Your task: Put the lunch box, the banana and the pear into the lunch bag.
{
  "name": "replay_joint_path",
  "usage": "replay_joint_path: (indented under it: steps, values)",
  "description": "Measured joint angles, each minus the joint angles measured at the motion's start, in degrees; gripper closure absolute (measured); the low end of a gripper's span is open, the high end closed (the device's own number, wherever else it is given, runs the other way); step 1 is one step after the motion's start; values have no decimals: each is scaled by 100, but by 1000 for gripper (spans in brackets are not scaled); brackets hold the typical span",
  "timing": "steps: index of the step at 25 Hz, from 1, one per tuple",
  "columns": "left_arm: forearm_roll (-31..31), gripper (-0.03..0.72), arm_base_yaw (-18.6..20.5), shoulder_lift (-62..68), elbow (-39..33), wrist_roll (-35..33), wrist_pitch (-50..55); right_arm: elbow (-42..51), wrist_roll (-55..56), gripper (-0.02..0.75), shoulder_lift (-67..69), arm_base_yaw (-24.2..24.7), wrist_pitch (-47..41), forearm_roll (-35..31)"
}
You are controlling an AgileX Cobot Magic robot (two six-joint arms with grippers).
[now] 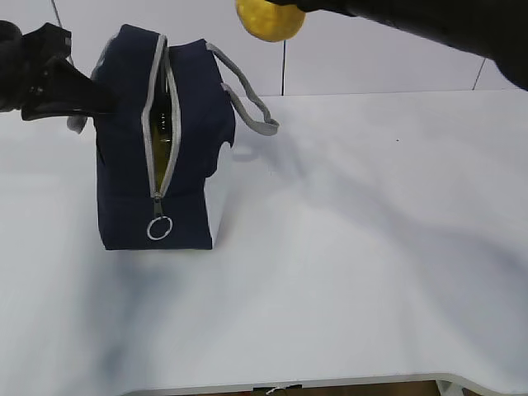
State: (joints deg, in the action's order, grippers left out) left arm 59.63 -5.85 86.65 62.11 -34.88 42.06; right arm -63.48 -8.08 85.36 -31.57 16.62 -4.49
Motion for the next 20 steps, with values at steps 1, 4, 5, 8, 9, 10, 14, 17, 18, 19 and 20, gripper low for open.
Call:
replay_joint_path:
  steps: [1, 4, 5, 8, 9, 10, 14, 17, 18, 19, 20]
  values:
    - [62, 697, 0, 0, 0, -12, -14, -104, 214, 464, 82, 0, 14, 130]
    - [235, 697, 0, 0, 0, -40, -27, -390, 949, 464, 364, -8, 13, 798]
    - [298, 697, 0, 0, 0, -52, -27, -491, 1216, 464, 466, -8, 13, 1028]
    - [466, 697, 0, 0, 0, -97, -31, -769, 1935, 464, 768, -8, 25, 1792]
    - [511, 697, 0, 0, 0, -134, -42, -854, 2182, 464, 877, -8, 36, 2055]
    - [571, 697, 0, 0, 0, -176, -41, -957, 2382, 464, 985, -8, 49, 2306]
    - [800, 697, 0, 0, 0, -283, -41, -1347, 3195, 464, 1371, -8, 83, 3073]
    - [871, 697, 0, 0, 0, -299, -41, -1593, 3612, 465, 1629, -8, 97, 3580]
    - [896, 697, 0, 0, 0, -299, -41, -1645, 3756, 465, 1698, -8, 109, 3728]
    - [912, 697, 0, 0, 0, -304, -41, -1706, 3887, 465, 1779, -8, 122, 3899]
    - [933, 697, 0, 0, 0, -313, -41, -1726, 3980, 465, 1858, -8, 145, 4075]
